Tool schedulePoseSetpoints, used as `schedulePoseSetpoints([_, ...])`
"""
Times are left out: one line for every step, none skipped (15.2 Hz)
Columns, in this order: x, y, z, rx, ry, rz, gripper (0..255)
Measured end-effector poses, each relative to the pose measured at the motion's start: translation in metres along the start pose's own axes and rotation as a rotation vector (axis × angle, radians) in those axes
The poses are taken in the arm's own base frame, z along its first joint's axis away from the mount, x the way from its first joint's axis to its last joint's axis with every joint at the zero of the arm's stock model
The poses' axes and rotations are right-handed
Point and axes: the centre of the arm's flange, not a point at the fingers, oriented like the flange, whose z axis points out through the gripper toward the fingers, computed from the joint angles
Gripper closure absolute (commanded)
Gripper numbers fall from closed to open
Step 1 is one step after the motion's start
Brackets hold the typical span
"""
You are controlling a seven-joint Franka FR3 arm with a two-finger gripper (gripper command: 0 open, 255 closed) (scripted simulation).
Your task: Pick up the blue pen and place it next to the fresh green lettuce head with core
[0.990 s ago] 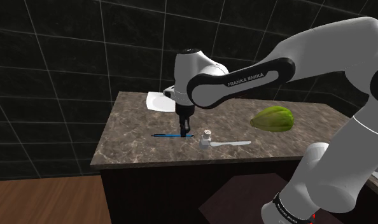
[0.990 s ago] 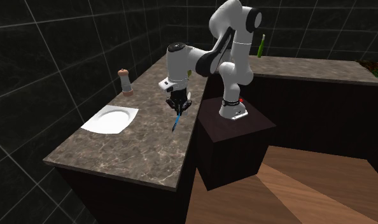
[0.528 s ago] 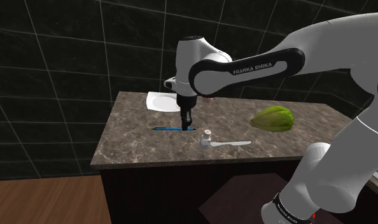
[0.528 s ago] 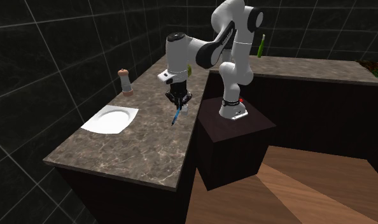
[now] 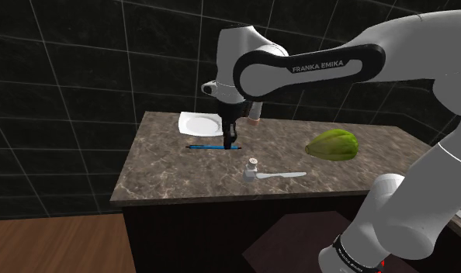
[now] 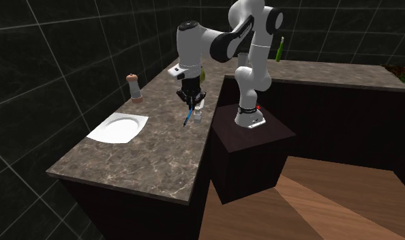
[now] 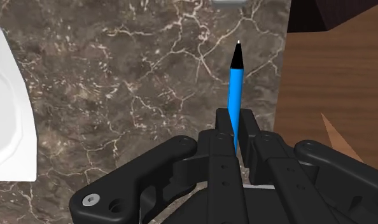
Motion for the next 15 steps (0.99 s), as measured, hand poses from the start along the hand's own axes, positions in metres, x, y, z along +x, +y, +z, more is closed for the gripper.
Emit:
schedulePoseSetpoints([0.000,0.001,-0.005,0.000,0.000,0.000,255])
schedulePoseSetpoints([-0.001,0.000,-0.010,0.000,0.000,0.000,255])
schedulePoseSetpoints([-0.001,0.001,-0.015,0.000,0.000,0.000,255])
schedulePoseSetpoints([-0.001,0.001,-0.021,0.000,0.000,0.000,255])
schedulePoseSetpoints([-0.001,0.001,-0.026,0.000,0.000,0.000,255])
schedulePoseSetpoints([-0.003,0.001,-0.031,0.000,0.000,0.000,255])
schedulePoseSetpoints([-0.004,0.001,-0.036,0.000,0.000,0.000,255])
schedulePoseSetpoints([-0.004,0.001,-0.041,0.000,0.000,0.000,255])
schedulePoseSetpoints([-0.004,0.001,-0.047,0.000,0.000,0.000,255])
schedulePoseSetpoints([-0.004,0.001,-0.051,0.000,0.000,0.000,255])
schedulePoseSetpoints([-0.005,0.001,-0.057,0.000,0.000,0.000,255])
schedulePoseSetpoints([-0.006,0.001,-0.062,0.000,0.000,0.000,255])
schedulePoseSetpoints([-0.006,0.002,-0.067,0.000,0.000,0.000,255])
schedulePoseSetpoints([-0.012,0.004,-0.068,0.000,0.000,0.000,255])
schedulePoseSetpoints([-0.021,0.010,-0.068,0.000,0.000,0.000,255])
